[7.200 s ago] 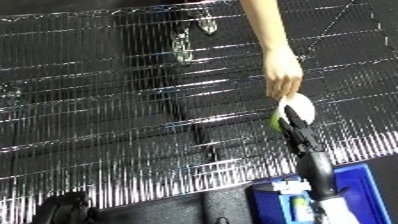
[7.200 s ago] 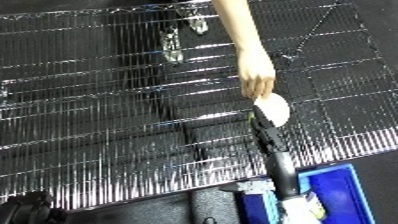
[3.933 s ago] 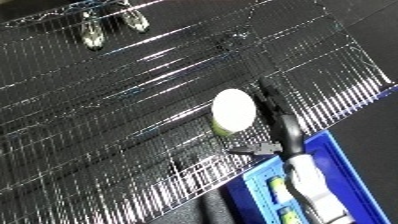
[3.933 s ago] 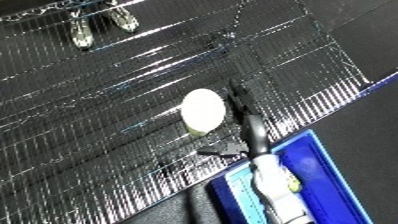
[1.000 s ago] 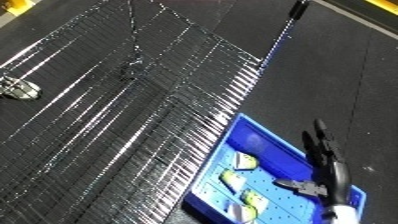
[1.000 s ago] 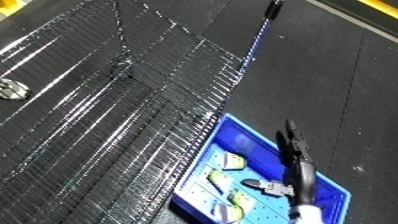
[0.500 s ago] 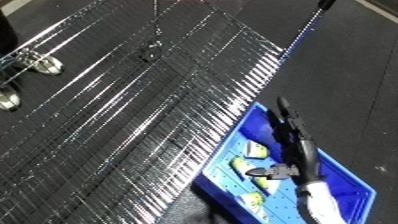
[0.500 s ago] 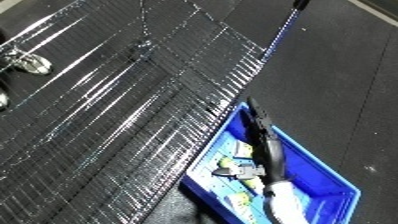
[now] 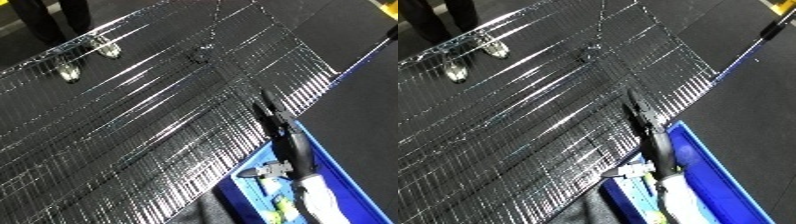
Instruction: Pick up the object and place it into the box
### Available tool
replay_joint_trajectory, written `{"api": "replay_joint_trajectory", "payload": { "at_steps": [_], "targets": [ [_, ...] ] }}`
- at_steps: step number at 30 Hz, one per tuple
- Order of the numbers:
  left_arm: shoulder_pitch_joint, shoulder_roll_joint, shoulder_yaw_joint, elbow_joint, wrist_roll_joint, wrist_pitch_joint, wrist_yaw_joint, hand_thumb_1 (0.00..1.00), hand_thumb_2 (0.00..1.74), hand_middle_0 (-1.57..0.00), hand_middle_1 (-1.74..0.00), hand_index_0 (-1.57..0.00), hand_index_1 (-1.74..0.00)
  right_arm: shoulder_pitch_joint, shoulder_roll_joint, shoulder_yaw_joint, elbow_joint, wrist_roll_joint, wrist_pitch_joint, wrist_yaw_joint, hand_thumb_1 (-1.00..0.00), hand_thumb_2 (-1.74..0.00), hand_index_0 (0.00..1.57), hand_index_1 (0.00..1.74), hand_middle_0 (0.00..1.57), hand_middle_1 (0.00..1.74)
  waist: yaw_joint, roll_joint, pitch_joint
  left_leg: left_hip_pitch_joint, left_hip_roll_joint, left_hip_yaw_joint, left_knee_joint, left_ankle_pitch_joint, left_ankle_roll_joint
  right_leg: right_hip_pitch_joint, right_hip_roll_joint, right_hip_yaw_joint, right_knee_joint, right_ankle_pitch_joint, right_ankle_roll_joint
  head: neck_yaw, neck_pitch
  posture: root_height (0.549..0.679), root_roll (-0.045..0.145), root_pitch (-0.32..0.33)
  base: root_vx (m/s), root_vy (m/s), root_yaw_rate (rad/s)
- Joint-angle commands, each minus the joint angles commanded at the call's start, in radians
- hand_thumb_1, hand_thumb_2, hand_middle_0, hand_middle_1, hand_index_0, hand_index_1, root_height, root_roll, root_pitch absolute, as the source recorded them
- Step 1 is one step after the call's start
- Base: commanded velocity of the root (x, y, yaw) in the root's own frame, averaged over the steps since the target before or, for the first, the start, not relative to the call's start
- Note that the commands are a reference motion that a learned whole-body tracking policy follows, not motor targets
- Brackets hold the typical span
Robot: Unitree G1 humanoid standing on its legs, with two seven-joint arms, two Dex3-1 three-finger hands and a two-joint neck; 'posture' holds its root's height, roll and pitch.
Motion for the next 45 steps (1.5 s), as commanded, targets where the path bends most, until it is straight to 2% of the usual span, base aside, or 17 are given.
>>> {"api": "replay_joint_trajectory", "payload": {
  "at_steps": [5,9,14,19,26,33,45],
  "targets": [
    [-0.003,0.014,0.01,0.008,0.007,0.023,-0.002,1.0,1.74,-1.57,-1.74,-1.57,-1.74,-0.024,0.018,0.019,0.008,0.004,0.033,0.0,0.0,0.0,0.0,0.0,0.0,0.0,0.033,-0.024,0.01,-0.02,0.004,-0.025,0.016,0.012,-0.0014,0.004,0.0096,-0.015,0.022,-0.004,-0.0062,-0.083,-0.022,0.667,0.052,-0.097,0.045,-0.061,0.171],
    [-0.002,0.019,0.016,0.01,0.012,0.027,-0.005,1.0,1.74,-1.57,-1.74,-1.57,-1.74,-0.019,0.03,0.025,0.012,0.009,0.034,-0.008,0.0,0.0,0.0,0.0,0.0,0.0,0.046,-0.032,0.014,-0.029,0.005,-0.035,0.018,0.018,-0.0008,0.004,0.0142,-0.021,0.032,-0.007,-0.0072,-0.124,-0.019,0.667,0.047,-0.098,0.029,-0.046,0.155],
    [0.0,0.028,0.028,0.002,0.018,0.018,-0.007,1.0,1.74,-1.57,-1.74,-1.57,-1.74,-0.001,0.047,0.035,0.021,0.013,0.015,-0.027,0.0,0.0,0.0,0.0,0.0,0.0,0.064,-0.043,0.018,-0.046,0.004,-0.047,0.025,0.026,0.0028,-0.002,0.021,-0.032,0.047,-0.011,-0.008,-0.177,-0.018,0.665,0.042,-0.098,0.026,-0.042,0.127],
    [0.009,0.038,0.037,-0.02,0.025,0.025,-0.012,1.0,1.74,-1.57,-1.74,-1.57,-1.74,0.02,0.07,0.045,0.031,0.02,-0.015,-0.051,0.0,0.0,0.0,0.0,0.0,0.0,0.077,-0.051,0.024,-0.062,-0.001,-0.051,0.039,0.026,0.007,-0.009,0.0266,-0.044,0.058,-0.011,-0.0068,-0.213,-0.001,0.665,0.037,-0.099,0.02,-0.051,0.083],
    [0.015,0.053,0.039,-0.041,0.031,0.042,-0.025,1.0,1.74,-1.57,-1.74,-1.57,-1.74,0.031,0.074,0.056,0.037,0.006,-0.038,-0.072,0.0,0.0,0.0,0.0,0.0,0.0,0.083,-0.059,0.033,-0.077,-0.003,-0.056,0.059,0.021,0.0098,-0.019,0.0264,-0.047,0.073,-0.012,-0.0031,-0.225,0.032,0.663,0.035,-0.099,0.018,-0.028,0.006],
    [0.02,0.06,0.046,-0.051,0.028,0.051,-0.027,1.0,1.74,-1.57,-1.74,-1.57,-1.74,0.032,0.069,0.063,0.041,0.001,-0.042,-0.074,0.0,0.0,0.0,0.0,0.0,0.0,0.087,-0.06,0.037,-0.083,-0.003,-0.057,0.061,0.022,0.0103,-0.024,0.0236,-0.048,0.077,-0.014,-0.0001,-0.231,0.036,0.663,0.035,-0.097,0.007,-0.01,0.001],
    [0.033,0.059,0.056,-0.058,0.03,0.061,-0.031,1.0,1.74,-1.57,-1.74,-1.57,-1.74,0.033,0.066,0.077,0.051,-0.028,-0.034,-0.076,0.0,0.0,0.0,0.0,0.0,0.0,0.096,-0.065,0.039,-0.092,-0.002,-0.063,0.07,0.022,0.008,-0.028,0.0231,-0.054,0.092,-0.021,-0.001,-0.24,0.023,0.662,0.036,-0.096,0.001,-0.008,0.015]
  ]
}}
